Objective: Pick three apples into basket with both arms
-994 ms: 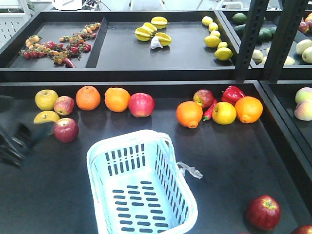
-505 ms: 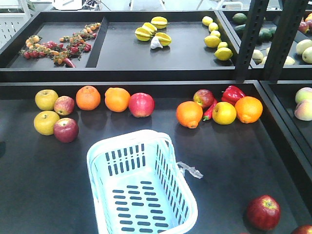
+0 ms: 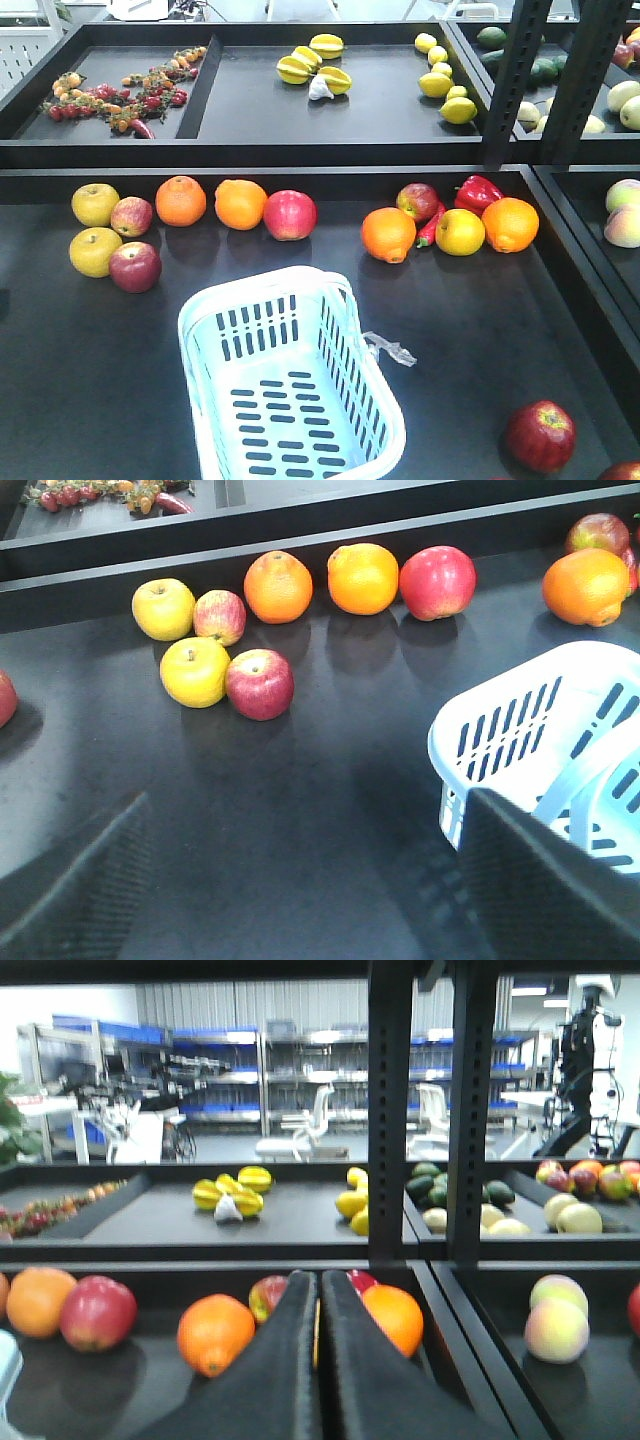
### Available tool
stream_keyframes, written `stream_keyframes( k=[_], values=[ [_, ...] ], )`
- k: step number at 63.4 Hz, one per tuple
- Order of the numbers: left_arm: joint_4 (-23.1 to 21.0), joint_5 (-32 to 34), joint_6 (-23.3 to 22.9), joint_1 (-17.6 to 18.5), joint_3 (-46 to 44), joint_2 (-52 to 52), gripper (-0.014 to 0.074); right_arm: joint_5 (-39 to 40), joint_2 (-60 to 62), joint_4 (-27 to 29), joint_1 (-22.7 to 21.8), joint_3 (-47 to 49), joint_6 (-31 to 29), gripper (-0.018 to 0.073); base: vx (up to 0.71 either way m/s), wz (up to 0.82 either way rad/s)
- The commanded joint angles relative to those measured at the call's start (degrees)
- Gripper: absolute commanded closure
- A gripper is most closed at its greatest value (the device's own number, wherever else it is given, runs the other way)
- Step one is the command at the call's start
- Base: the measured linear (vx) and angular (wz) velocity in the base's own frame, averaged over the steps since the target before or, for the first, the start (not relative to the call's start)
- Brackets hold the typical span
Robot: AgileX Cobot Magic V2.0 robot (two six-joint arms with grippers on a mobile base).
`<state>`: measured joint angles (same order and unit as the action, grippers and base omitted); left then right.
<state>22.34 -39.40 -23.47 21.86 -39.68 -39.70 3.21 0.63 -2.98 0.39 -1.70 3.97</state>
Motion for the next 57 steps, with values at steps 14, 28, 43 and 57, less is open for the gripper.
stream_keyframes(
  k=[14,28,43,57],
  values=[
    [1.04,3.27,-0.65,-0.08,-1.34,0.17,0.0011,-1.71,-0.67,6.64,-0.34,7.07,0.25,0.0568,0.00,0.00],
    [1.04,3.27,-0.65,-0.08,-1.34,0.17,0.0011,-25.51,-11.97,6.22,-0.34,24.18,-0.46,0.0568,0.00,0.00],
    [1.04,3.22,-0.65,-0.08,-1.34,0.17,0.0011,-50.61,-29.79,6.24,-0.34,38.88,-10.30,0.0568,0.00,0.00],
    [1.04,3.16,-0.65,-0.08,-1.34,0.17,0.0011,-53.95,-38.03,6.24,-0.34,40.77,-11.20,0.0567,0.00,0.00]
  ],
)
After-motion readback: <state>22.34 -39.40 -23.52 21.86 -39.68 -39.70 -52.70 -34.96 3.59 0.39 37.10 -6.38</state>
